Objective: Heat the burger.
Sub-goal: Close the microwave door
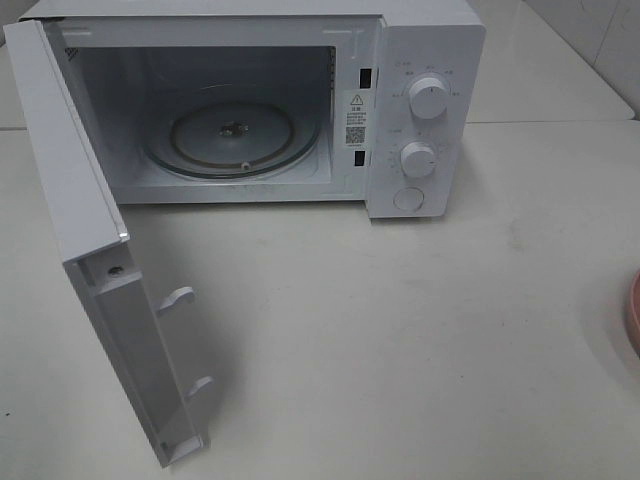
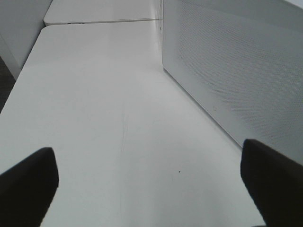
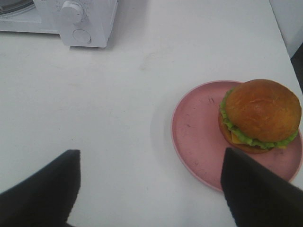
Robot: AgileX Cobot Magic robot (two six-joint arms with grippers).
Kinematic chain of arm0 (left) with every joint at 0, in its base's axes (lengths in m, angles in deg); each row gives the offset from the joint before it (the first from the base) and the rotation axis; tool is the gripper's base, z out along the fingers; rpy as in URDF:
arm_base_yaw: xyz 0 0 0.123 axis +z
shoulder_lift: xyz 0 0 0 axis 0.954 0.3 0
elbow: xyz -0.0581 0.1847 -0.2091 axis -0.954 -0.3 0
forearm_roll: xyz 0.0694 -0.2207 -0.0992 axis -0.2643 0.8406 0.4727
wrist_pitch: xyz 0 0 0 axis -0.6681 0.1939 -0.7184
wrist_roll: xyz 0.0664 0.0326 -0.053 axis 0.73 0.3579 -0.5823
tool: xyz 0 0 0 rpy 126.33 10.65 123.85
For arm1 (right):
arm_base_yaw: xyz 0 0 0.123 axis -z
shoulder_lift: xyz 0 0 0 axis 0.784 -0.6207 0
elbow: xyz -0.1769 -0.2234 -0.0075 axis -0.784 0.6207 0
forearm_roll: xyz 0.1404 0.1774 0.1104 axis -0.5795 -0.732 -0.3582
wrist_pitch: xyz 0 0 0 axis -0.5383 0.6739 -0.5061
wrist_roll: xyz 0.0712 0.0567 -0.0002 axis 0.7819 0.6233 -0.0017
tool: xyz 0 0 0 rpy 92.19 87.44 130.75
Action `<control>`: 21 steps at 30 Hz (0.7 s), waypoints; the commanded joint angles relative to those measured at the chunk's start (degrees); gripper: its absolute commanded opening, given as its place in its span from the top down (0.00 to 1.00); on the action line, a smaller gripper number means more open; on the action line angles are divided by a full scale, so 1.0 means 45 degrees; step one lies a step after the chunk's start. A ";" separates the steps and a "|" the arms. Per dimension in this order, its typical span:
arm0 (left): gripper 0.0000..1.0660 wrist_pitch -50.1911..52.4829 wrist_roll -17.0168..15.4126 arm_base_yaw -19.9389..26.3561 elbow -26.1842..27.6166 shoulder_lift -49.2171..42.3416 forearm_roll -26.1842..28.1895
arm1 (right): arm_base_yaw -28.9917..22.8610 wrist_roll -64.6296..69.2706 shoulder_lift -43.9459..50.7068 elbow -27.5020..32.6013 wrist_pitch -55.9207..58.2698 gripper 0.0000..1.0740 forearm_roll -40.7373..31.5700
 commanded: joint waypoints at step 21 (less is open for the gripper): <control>0.06 0.0115 -0.0051 0.0000 -0.0038 -0.0293 0.0038 | 0.1019 -0.0280 0.3272 0.1617 -0.0204 0.29 -0.0306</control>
